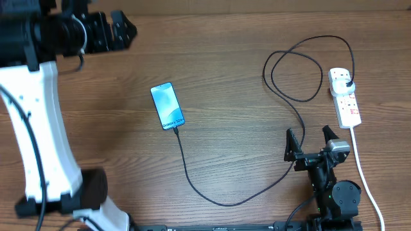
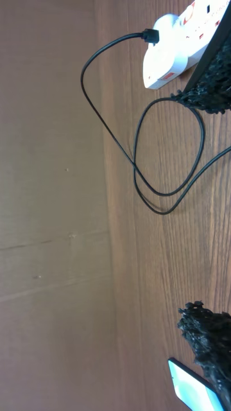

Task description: Plug charger to phone and switch on socket

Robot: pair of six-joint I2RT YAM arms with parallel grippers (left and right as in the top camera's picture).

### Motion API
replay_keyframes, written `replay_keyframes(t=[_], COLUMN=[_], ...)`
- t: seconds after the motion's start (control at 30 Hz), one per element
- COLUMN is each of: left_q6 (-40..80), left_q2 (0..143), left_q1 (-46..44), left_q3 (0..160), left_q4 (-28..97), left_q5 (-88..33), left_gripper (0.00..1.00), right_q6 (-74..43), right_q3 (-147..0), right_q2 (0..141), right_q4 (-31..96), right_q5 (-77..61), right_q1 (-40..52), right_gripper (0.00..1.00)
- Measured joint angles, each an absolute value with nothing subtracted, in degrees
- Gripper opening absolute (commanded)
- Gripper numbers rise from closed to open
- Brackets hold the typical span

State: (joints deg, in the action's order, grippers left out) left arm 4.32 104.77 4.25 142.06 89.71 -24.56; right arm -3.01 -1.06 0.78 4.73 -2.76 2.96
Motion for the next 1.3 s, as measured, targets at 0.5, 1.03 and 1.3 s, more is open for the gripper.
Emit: replay_keyframes(t=[0.5,1.03,1.3], left_q6=[4.3,4.3,4.1], left_q2=[65.4,37.5,23.8], left_q1=[-3.3,3.4,4.9], left_q3=[104.4,61.4,38.2], left_q4=[89.1,46.3,20.9], left_q5=[-23.8,-20.5,-16.8], left_gripper=[1.0,1.0,0.99], right_q6=[-3.0,-3.0,-3.0], right_q3=[-1.1,-1.1,-1.1], right_q2=[0.7,0.7,0.7], right_q4=[4.8,4.8,4.8], right_q5=[-2.8,-2.8,-2.8], right_q1=[3.0,2.9,2.7], right_gripper=[1.0,1.0,1.0])
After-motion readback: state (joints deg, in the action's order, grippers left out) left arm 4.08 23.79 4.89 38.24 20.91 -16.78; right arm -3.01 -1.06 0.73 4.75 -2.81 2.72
